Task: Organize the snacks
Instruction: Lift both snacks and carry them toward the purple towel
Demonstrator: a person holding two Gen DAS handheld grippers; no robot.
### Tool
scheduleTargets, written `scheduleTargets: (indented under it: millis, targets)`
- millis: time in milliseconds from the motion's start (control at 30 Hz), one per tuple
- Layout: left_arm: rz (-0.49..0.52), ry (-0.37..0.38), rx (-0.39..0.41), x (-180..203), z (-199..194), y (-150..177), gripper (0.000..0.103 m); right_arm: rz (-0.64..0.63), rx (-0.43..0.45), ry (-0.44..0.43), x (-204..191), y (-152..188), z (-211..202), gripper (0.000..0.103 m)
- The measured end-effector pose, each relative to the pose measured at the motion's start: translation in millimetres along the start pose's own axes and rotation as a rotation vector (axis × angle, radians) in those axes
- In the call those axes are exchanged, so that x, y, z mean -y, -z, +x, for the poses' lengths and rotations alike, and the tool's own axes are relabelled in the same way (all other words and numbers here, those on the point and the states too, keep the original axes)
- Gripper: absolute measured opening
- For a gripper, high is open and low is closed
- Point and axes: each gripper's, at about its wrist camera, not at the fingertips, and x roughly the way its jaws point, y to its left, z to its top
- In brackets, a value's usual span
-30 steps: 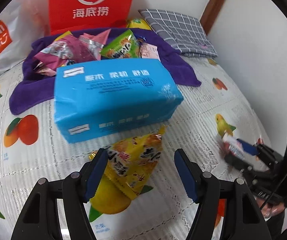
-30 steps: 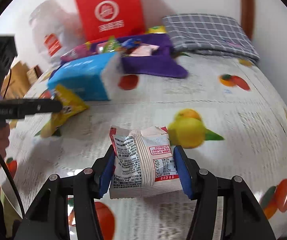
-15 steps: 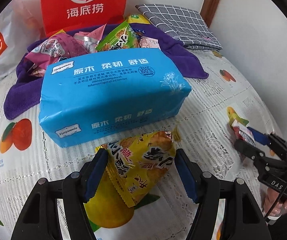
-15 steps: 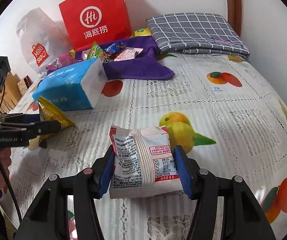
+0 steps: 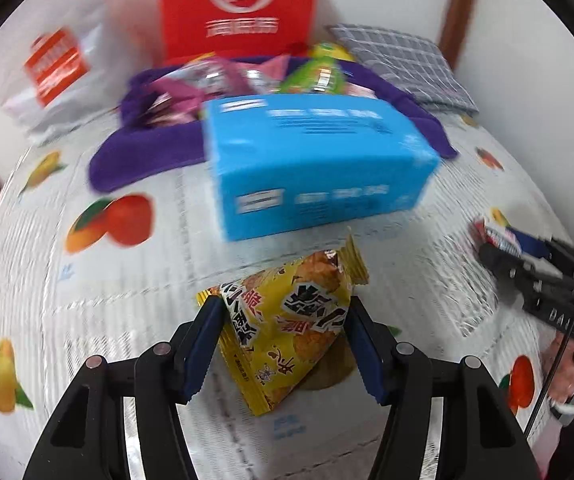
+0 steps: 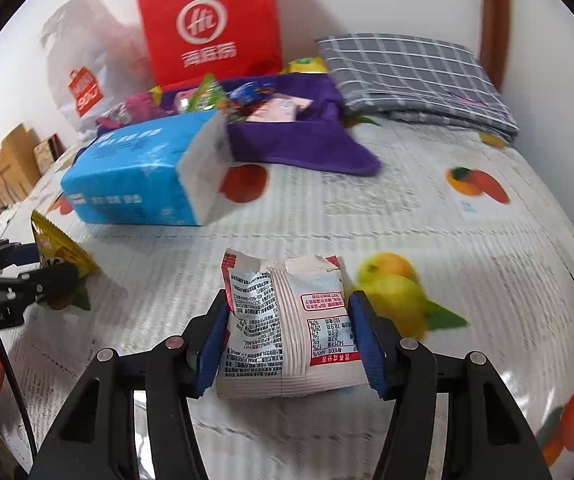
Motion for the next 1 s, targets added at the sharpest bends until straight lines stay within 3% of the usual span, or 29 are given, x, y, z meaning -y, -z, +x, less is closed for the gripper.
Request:
scheduleTargets:
  millis: [100,300,700,867,1000]
  targets:
    - [-0.031,-0.003,0.021,-7,-1,3,0.06,-0.014,-0.011,-0.019,-12,-4,6,0.058]
    - [0.004,-0.057,0.08,3,0,12,0.062,-0.03,-0.031,0.018,-24,-9,15,0.062]
    - [-0.003,-0.04,0.071,5,2,15,0.068,0.022,-0.019,-0.064,-13,-9,12,0.066]
    - [-0.029,-0.007,0.081,-1,0,16,0.067,0.038,-0.014,-0.102,-11,-9,10,0.071]
    - [-0.058,0.0,0.091,-6,-2,17,0.058,0.037,-0.012,-0.115,-13,-8,10,0.07]
